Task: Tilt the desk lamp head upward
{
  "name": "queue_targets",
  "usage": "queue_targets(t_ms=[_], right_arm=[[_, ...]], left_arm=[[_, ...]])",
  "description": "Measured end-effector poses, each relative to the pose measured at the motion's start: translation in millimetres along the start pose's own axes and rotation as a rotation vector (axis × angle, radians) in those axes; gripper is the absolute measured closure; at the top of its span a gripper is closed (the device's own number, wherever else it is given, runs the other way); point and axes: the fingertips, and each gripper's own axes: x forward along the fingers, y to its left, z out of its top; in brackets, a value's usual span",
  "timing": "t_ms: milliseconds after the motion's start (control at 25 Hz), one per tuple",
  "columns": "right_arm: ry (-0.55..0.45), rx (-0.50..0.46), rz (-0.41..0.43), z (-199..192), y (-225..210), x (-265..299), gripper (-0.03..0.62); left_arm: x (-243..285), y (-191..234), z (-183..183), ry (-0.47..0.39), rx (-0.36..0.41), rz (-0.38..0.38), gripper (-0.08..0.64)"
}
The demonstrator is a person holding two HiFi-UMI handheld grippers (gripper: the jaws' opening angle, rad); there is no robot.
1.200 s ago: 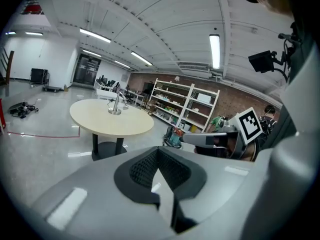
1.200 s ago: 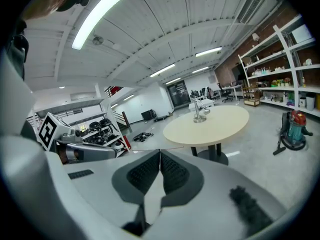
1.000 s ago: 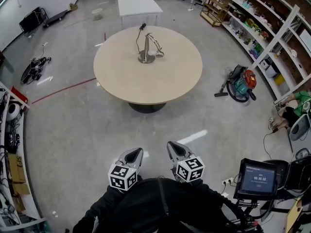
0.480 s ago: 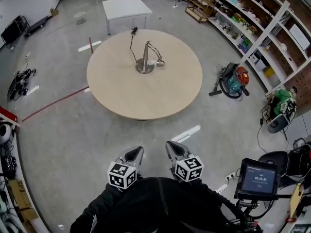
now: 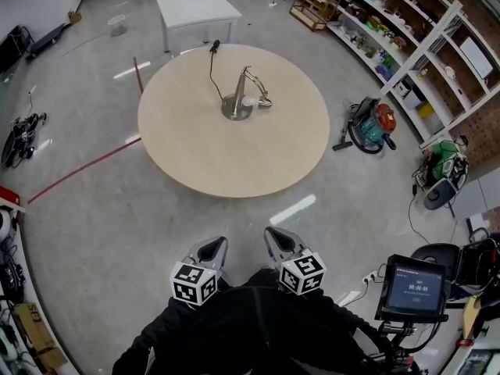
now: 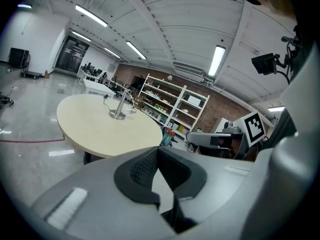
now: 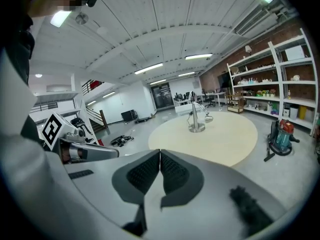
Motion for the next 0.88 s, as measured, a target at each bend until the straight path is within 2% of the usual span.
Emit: queue_targets(t_ms=[200, 440, 640, 880], right_arm=[[0.006, 0.014, -0.001, 2, -3, 11, 0.587], [-0.02, -0.018, 0.09, 24, -3, 40, 0.586], [-0.027, -0.044, 0.155, 50, -38, 76, 0.586], [-0.033, -0.017, 0.16, 79, -106, 100, 0.586]], left_arm=[[4, 8, 2, 0.012, 0.002, 0.0, 0.555], [8, 29, 24, -0.018, 0.003, 0.085, 0.555], [48, 46, 55, -0.038, 0.019, 0.133, 0.555], [113, 42, 88, -0.034, 0.044, 0.142, 0.555]])
